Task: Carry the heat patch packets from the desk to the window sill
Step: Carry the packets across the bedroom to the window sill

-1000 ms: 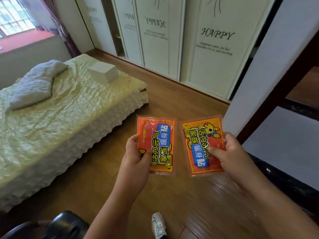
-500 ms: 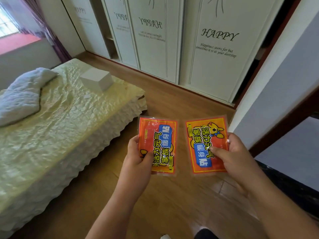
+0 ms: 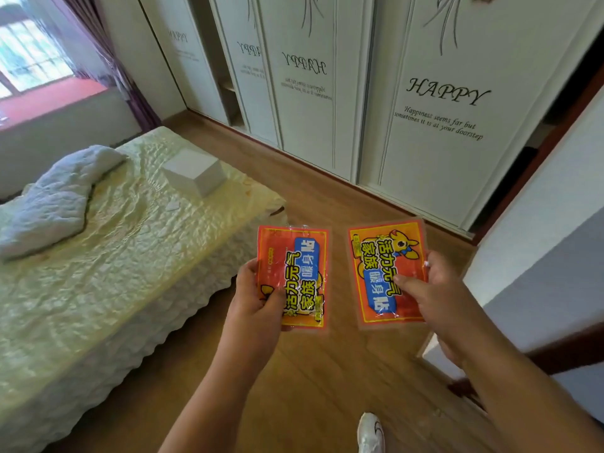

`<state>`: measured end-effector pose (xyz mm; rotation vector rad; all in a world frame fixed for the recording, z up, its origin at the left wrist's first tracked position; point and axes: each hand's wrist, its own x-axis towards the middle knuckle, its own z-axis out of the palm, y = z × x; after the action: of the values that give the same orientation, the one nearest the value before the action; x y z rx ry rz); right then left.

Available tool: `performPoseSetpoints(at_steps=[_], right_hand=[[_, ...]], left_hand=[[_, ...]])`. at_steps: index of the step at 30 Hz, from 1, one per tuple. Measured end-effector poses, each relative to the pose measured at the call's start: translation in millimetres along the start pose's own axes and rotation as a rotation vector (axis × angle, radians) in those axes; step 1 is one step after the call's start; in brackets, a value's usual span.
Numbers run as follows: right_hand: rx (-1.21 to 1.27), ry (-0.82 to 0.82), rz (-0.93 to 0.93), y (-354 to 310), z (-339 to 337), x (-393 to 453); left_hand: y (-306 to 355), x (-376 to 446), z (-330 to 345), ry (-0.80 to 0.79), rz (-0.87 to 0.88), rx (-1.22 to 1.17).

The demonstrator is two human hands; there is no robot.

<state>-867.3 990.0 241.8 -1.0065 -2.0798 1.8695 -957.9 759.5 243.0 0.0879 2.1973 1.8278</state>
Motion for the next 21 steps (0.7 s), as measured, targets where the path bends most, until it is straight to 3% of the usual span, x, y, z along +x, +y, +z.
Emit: performPoseSetpoints(at_steps=[6, 14, 21], right_hand=[[-0.103, -0.07, -0.043, -33.8, -11.6, 85.9], [-0.165, -0.139, -0.016, -56.4, 10.2, 165.7], [-0.165, -0.087, -0.018, -88.5, 52.1, 248.2]], left_hand=[[22.9, 57.0, 36.6, 0.082, 0.052, -0.04], [26.8, 128.0, 43.6, 0.132, -0.012, -0.052], [30.1, 244.3, 34.3, 0.054, -0.021, -0.058]])
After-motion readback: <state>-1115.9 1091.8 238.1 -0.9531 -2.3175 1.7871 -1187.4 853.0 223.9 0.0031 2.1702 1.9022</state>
